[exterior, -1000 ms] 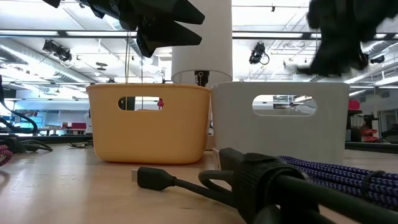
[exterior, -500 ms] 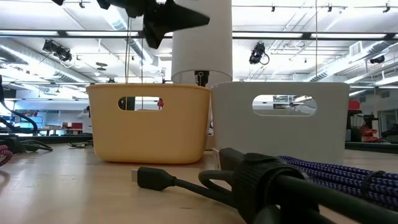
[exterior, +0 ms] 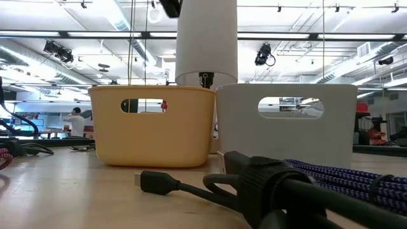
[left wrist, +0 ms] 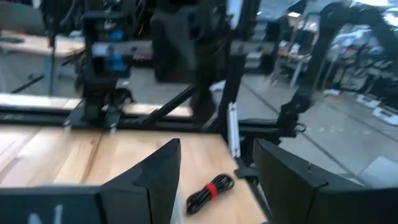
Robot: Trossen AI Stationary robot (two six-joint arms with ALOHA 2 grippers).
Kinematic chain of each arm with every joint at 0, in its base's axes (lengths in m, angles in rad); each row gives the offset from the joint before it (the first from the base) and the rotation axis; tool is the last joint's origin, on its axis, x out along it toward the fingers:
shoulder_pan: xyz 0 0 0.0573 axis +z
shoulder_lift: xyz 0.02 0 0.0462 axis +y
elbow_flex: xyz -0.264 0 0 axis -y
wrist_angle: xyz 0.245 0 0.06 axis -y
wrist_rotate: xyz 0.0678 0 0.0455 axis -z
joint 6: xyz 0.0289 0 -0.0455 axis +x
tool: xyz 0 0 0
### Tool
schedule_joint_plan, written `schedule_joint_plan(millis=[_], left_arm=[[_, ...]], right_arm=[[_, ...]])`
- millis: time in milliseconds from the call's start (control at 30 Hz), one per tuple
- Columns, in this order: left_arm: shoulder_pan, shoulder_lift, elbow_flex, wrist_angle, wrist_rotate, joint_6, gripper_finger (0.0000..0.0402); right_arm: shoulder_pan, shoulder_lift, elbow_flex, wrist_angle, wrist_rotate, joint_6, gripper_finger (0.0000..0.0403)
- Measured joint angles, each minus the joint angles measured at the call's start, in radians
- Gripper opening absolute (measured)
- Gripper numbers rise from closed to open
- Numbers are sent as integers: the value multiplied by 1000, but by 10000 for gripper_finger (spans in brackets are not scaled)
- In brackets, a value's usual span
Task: Pick & Place USB Port
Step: Put the black charger cable into the yellow bin
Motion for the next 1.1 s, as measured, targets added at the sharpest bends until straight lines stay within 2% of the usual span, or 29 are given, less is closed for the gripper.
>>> schedule_joint_plan(millis=[533, 700, 1100], left_arm=[[0, 0, 0, 80, 26, 7, 208], [0, -1, 0, 85, 18, 23, 208], [1, -2, 1, 83, -2, 45, 208]], right_arm=[[-29, 91, 0, 42, 18, 48, 0], [-43, 98, 0, 77, -19, 56, 0], [-26, 98, 38, 18, 41, 33, 0]])
